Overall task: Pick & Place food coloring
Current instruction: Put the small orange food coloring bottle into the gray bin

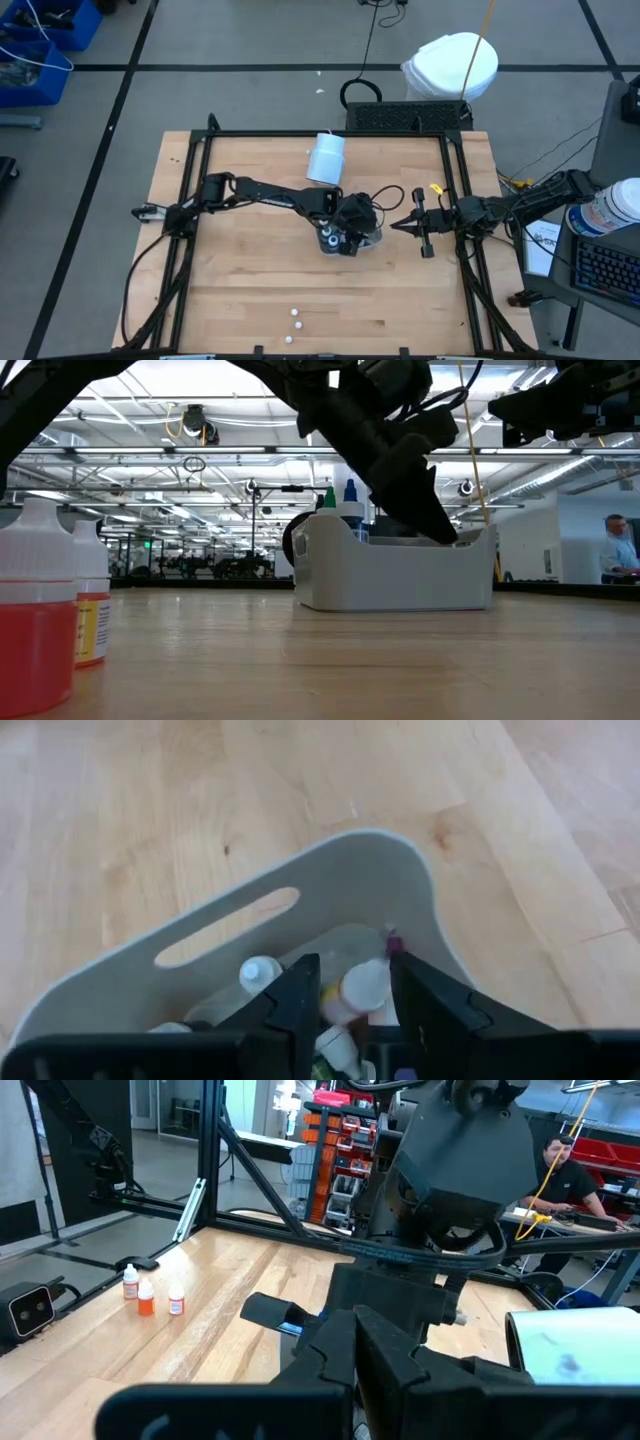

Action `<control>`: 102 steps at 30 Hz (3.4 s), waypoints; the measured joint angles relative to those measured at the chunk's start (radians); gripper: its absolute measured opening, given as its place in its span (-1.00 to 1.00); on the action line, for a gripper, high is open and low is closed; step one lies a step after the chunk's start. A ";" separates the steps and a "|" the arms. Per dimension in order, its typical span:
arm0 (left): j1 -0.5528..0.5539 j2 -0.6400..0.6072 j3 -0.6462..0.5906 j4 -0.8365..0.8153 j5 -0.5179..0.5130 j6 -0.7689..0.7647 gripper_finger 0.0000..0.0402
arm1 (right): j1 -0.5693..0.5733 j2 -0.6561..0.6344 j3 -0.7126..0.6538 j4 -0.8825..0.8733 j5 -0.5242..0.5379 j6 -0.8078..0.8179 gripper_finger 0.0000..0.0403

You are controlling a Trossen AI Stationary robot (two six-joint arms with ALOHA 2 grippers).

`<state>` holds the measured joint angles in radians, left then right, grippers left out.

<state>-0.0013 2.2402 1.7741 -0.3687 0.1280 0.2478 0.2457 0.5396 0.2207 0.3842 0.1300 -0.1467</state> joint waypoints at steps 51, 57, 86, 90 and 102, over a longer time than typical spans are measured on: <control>-0.568 -1.239 -1.666 1.030 -0.898 -0.494 -0.97 | 0.075 0.925 0.666 -0.096 -0.143 -0.091 -1.00; -0.569 -1.239 -1.666 1.010 -0.810 -0.517 -0.82 | 0.121 1.254 1.002 -0.196 -0.163 -0.155 -0.99; -0.570 -1.239 -1.666 0.922 -0.757 -0.523 -0.76 | 0.207 1.695 1.230 0.067 -0.312 -0.108 -0.28; -0.570 -1.239 -1.666 0.923 -0.757 -0.535 -0.76 | 0.208 1.710 1.230 0.068 -0.266 -0.102 -0.28; -0.570 -1.239 -1.666 0.923 -0.756 -0.542 -0.76 | 0.208 1.717 1.231 0.029 -0.263 -0.083 -0.30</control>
<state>-0.5716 1.0012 0.1078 0.5545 -0.6285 -0.2939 0.4538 2.2562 1.4513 0.4130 -0.1332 -0.2292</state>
